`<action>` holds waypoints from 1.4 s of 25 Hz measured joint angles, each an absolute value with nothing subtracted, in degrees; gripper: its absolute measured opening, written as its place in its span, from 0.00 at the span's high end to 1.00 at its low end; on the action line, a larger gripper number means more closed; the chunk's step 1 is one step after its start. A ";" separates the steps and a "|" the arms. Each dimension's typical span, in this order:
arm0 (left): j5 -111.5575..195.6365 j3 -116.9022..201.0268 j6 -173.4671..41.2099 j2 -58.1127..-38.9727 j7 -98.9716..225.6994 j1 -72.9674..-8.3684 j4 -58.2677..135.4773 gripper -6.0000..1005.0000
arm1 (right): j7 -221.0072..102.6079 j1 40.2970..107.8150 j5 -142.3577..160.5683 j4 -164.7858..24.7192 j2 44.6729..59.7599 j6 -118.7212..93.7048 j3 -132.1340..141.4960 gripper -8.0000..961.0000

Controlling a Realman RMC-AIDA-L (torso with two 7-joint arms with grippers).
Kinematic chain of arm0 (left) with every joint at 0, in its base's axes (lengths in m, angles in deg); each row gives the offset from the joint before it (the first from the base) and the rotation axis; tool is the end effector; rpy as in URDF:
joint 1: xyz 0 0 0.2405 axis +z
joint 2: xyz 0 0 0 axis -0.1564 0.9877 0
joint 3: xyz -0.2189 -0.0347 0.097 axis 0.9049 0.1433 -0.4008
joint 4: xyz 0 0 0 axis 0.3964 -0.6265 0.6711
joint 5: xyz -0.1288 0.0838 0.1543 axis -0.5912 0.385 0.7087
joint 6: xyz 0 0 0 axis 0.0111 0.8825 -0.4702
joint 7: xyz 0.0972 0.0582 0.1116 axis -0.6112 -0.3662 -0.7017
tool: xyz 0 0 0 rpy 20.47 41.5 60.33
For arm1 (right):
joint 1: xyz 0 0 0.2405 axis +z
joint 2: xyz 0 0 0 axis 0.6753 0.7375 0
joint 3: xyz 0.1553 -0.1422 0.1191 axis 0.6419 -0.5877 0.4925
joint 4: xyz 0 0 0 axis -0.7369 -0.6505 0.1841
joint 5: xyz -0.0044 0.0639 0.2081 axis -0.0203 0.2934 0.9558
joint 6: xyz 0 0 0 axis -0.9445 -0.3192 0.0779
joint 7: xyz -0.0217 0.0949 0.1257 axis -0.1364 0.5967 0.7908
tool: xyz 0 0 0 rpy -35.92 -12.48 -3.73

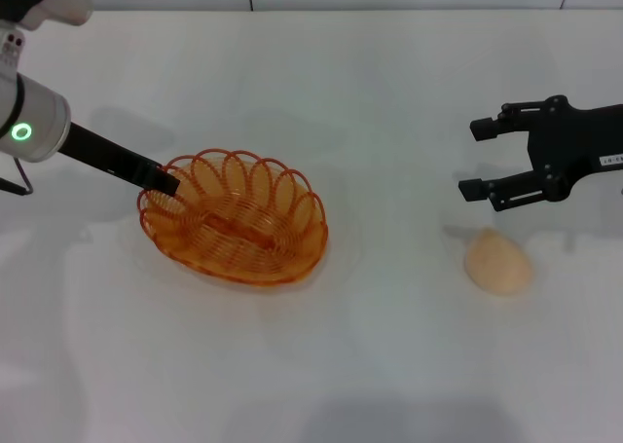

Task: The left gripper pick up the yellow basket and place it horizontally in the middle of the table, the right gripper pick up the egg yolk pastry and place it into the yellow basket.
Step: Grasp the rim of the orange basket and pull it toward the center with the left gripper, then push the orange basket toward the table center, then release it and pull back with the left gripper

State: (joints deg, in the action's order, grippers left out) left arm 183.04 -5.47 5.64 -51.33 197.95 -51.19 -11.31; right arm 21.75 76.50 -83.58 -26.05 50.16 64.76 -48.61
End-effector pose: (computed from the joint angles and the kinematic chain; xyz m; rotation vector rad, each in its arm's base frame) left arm -0.2477 0.3971 0.0130 -2.4400 -1.2327 0.2819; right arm 0.2068 0.3737 0.0271 -2.8789 0.2351 0.4003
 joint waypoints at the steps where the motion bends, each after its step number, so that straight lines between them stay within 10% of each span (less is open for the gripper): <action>1: 183.01 -5.47 5.68 -51.34 197.81 -51.19 -11.20 0.61 | 21.78 76.52 -83.59 -26.03 50.16 64.68 -48.61 0.13; 11: 181.45 -5.46 5.67 -51.40 196.89 -51.19 -9.99 0.91 | 21.86 76.55 -83.59 -25.96 50.23 64.44 -48.61 0.13; 35: 172.00 -8.37 7.54 -52.61 220.48 -51.94 -11.83 0.92 | 20.51 74.70 -83.55 -22.97 50.17 62.64 -47.20 0.13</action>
